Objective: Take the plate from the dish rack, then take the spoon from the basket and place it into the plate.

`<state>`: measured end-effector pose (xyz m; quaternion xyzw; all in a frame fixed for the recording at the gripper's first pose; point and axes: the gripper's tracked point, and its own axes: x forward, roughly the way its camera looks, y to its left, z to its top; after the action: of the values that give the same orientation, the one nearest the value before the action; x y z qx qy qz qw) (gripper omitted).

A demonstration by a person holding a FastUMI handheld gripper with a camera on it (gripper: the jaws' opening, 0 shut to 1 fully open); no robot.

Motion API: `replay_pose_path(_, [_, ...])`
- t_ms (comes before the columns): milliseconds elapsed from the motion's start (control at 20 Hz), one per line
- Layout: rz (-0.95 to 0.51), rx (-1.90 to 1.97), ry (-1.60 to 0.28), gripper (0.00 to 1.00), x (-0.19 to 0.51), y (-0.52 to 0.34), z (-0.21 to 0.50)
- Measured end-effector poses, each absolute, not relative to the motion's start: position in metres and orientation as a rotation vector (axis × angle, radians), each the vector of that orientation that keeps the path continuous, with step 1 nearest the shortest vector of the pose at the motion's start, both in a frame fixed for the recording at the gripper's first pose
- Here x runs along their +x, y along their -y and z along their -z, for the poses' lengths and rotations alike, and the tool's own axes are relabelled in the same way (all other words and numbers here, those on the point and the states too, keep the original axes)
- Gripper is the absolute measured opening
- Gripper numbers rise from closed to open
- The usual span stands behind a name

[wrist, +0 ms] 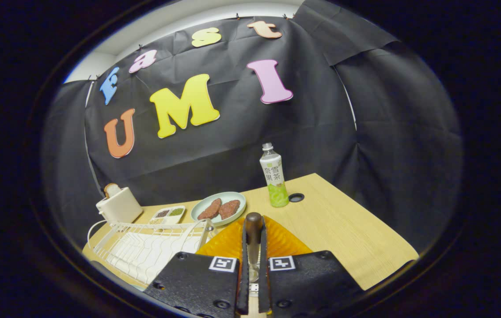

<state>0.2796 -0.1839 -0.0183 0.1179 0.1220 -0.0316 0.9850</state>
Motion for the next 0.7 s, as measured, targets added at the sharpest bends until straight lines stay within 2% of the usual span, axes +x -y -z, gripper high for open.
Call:
replay_pose_path(150, [0.090, 0.223, -0.216, 0.08, 0.275, 0.187, 0.007])
replay_pose_path(500, [0.141, 0.085, -0.108, 0.08, 0.236, 0.184, -0.059])
replay_pose_path(700, [0.087, 0.088, -0.046, 0.08, 0.185, 0.145, -0.089])
